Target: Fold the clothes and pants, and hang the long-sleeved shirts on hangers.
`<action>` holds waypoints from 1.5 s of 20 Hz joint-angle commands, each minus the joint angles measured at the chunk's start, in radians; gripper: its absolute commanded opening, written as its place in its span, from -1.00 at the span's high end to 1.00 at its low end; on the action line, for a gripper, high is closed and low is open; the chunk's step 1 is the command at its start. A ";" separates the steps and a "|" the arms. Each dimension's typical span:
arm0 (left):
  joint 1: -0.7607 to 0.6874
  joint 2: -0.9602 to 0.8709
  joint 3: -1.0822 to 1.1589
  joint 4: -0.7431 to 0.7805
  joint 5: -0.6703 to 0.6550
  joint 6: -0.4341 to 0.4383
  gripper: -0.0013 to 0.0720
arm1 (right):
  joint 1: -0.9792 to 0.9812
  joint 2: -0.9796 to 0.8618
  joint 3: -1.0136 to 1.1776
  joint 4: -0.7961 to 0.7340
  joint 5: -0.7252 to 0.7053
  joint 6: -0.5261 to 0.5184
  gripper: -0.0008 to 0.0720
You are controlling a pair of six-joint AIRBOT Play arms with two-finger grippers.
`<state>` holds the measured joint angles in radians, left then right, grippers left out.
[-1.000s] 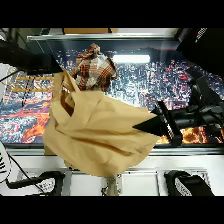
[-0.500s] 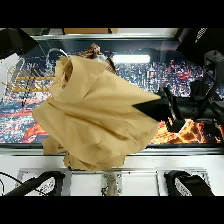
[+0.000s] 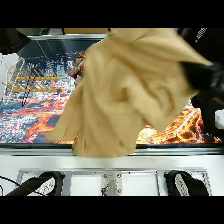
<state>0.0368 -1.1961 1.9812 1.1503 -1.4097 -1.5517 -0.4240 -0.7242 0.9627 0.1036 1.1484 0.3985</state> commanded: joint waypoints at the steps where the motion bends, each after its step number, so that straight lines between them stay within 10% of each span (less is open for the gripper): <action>1: -0.077 0.000 -0.001 0.003 0.014 0.006 0.92 | -0.327 0.076 0.016 -0.105 -0.088 0.076 0.96; 13: -0.191 -0.089 -0.001 -0.001 0.022 0.019 0.92 | -0.476 -0.073 0.393 -0.989 -0.806 0.457 0.95; 18: -0.191 -0.135 -0.001 0.001 0.022 0.019 0.92 | -0.500 -0.230 0.600 -1.001 -1.068 0.455 0.95; 30: -0.191 -0.135 -0.002 0.001 0.023 0.019 0.93 | -0.622 -0.270 0.610 -1.001 -1.074 0.514 0.95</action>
<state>-0.1535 -1.3304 1.9797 1.1511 -1.3872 -1.5330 -1.0454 -0.9833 1.5719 -0.8948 0.0719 0.9165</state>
